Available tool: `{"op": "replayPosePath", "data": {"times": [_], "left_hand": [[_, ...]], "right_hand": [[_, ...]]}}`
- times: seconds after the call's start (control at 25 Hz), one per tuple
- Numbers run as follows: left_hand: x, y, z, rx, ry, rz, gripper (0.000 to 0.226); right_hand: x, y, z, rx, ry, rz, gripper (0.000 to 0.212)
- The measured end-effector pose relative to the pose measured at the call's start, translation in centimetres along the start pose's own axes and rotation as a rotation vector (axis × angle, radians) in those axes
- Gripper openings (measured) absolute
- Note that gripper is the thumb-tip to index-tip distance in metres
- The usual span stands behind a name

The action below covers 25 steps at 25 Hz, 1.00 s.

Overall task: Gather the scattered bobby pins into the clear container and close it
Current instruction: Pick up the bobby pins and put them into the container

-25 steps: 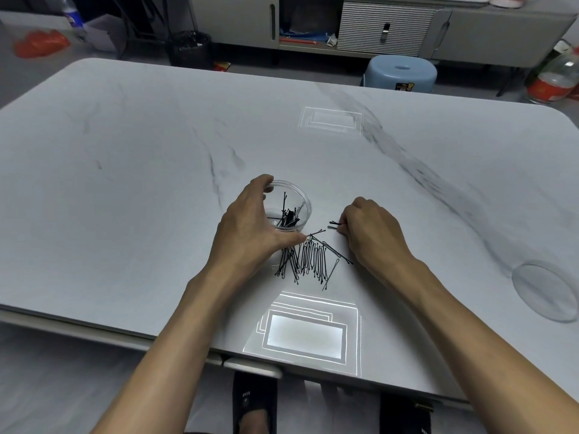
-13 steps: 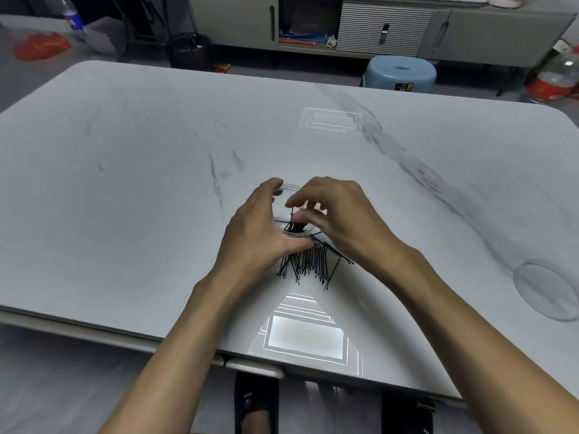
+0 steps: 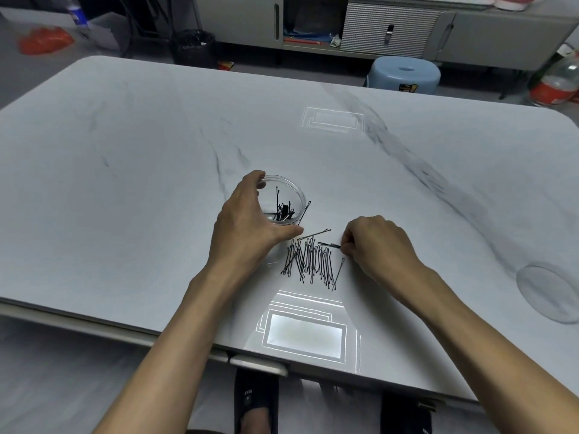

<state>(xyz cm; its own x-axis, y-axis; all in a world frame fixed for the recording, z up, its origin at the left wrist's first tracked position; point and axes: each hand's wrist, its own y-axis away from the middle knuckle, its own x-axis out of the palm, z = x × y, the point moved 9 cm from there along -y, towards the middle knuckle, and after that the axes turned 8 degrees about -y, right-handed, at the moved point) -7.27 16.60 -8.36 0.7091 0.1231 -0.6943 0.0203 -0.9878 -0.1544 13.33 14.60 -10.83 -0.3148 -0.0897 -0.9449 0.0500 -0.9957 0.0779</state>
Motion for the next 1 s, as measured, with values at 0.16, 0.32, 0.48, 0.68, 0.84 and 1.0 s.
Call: {"op": "replayPosePath", "data": {"times": [0.16,0.32,0.48,0.68,0.84,1.0], "left_hand": [[0.0,0.0,0.0,0.001,0.003,-0.003,0.101],[0.1,0.0,0.0,0.003,0.004,0.008,0.101],[1.1,0.2,-0.9,0.057,-0.014,0.074,0.104],[2.3,0.8,-2.4,0.132,-0.021,0.175,0.107],[2.0,0.8,-2.4,0.144,-0.013,0.179,0.107],[0.7,0.2,-1.1,0.084,-0.001,0.088,0.105]], "right_hand": [[1.0,0.5,0.5,-0.085,0.218,0.027,0.014],[-1.4,0.0,-0.5,-0.095,-0.075,-0.084,0.02],[-6.0,-0.2,1.7,-0.224,-0.5,-0.338,0.011],[-5.7,0.3,5.8,-0.357,-0.503,-0.244,0.003],[-6.2,0.4,5.3,-0.358,-0.673,-0.23,0.014],[-6.2,-0.2,2.1,-0.251,-0.699,-0.178,0.017]]}}
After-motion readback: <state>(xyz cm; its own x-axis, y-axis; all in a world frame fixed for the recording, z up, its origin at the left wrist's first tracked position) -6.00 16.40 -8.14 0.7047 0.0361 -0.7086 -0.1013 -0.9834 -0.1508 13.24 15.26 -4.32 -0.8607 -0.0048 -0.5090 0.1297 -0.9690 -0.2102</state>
